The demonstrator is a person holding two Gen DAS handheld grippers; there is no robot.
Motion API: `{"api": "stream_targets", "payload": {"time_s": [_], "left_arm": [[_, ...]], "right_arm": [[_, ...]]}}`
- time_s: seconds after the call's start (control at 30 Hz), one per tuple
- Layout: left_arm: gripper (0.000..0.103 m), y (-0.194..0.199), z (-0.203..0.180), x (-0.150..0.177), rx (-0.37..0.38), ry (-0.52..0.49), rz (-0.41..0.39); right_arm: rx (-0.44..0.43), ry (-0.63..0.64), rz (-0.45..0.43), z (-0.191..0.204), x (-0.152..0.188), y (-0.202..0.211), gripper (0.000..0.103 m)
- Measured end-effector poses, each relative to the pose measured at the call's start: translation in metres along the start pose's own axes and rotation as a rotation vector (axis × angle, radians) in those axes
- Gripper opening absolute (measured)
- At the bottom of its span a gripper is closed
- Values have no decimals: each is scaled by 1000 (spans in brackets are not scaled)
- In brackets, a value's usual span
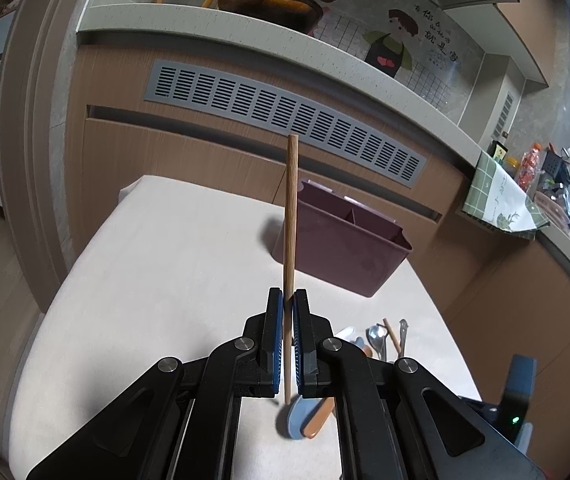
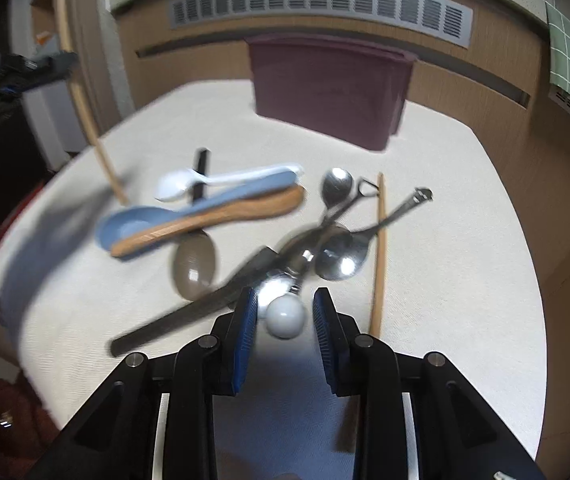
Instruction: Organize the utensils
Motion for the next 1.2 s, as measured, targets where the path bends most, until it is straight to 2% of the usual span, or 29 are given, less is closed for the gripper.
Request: {"api": "stream_targets", "payload": {"time_s": [0.03, 0.1, 0.23, 0.3, 0.4, 0.5, 0.57, 0.67, 0.77, 0.87, 0.93, 1.07, 1.2], "left_arm": [[5, 0, 0, 1, -1, 1, 1], [5, -1, 0, 1, -1, 3, 2], [5, -3, -4, 2, 11, 1, 3], [5, -5, -7, 3, 18, -6, 10], [5, -6, -9, 3, 20, -18, 13], [5, -5, -13, -2, 16, -35, -1], [5, -7, -19, -7, 18, -53, -10], [5, -6, -37, -35, 65, -81, -35], [5, -2, -71, -92, 156, -136, -107], [5, -22, -96, -152, 206, -156, -145], [5, -47, -103, -179, 188, -181, -162], [5, -98, -96, -196, 144, -173, -143], [5, -143, -78, -191, 119, -142, -120]], "right_arm": [[14, -1, -9, -2, -1, 2, 19], [65, 6, -86, -12, -13, 22, 19], [78, -4, -232, -29, -51, 64, 19], [71, -28, -255, -40, -67, 72, 19], [13, -89, -251, -53, -83, 75, 19], [-28, -132, -259, -60, -90, 81, 19], [-25, -148, -286, -66, -93, 91, 19], [-18, -156, -339, -71, -106, 109, 19], [-18, -133, -419, -76, -142, 138, 19], [-22, -132, -484, -84, -197, 164, 19], [-25, -140, -508, -89, -231, 169, 19], [-51, -157, -481, -93, -277, 140, 19], [-48, -160, -438, -89, -291, 94, 19]]}}
Point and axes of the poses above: each gripper's, at about its wrist camera, not at the fingertips, and y roughly against the way its jaws point, z to its left, x to its underside, the point moved 8 cm from there along -y, roughly the way its jaws point, and after that the axes turned 8 degrees about x, right-handed, at the moved point
